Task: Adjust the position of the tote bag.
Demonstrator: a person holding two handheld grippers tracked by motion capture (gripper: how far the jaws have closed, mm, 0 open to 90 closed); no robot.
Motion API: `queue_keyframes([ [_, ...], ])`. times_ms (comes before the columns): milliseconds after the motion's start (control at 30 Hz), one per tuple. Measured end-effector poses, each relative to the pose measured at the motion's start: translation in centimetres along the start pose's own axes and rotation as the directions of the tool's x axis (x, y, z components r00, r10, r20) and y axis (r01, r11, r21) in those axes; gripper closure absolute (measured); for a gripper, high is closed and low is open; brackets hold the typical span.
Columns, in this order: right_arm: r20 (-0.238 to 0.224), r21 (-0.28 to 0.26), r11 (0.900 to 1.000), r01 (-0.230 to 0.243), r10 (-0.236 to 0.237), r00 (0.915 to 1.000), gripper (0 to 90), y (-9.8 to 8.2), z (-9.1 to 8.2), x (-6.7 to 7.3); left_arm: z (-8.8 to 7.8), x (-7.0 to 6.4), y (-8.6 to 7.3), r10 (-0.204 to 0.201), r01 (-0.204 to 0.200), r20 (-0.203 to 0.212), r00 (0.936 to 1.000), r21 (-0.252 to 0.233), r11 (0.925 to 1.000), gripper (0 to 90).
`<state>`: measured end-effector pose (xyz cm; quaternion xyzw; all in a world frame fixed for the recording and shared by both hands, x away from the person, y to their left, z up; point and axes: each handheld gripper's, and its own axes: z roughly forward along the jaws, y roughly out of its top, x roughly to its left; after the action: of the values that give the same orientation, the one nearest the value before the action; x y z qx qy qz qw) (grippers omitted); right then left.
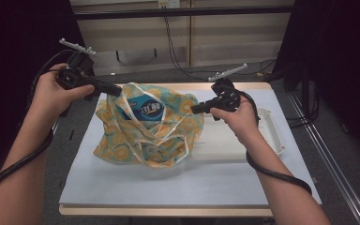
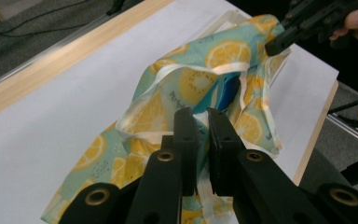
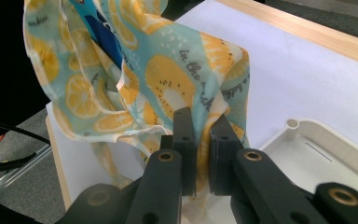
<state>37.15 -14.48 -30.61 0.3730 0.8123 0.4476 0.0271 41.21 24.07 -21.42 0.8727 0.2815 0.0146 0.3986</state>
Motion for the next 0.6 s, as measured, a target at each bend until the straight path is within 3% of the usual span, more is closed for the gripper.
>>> queue_keyframes([
  [433,-0.002,-0.004,1.0,-0.009,0.009,1.0,83.8,-0.4,-0.3,-0.2,0.5,2.2,0.7,-0.071,0.068,-0.033,0.9969,-0.094,0.9933,83.3],
  [600,-0.002,0.0,1.0,-0.014,0.014,0.9999,83.8,-0.6,-0.2,-0.5,1.6,3.0,0.2,-0.098,0.095,-0.042,0.9943,-0.067,0.9932,83.0],
])
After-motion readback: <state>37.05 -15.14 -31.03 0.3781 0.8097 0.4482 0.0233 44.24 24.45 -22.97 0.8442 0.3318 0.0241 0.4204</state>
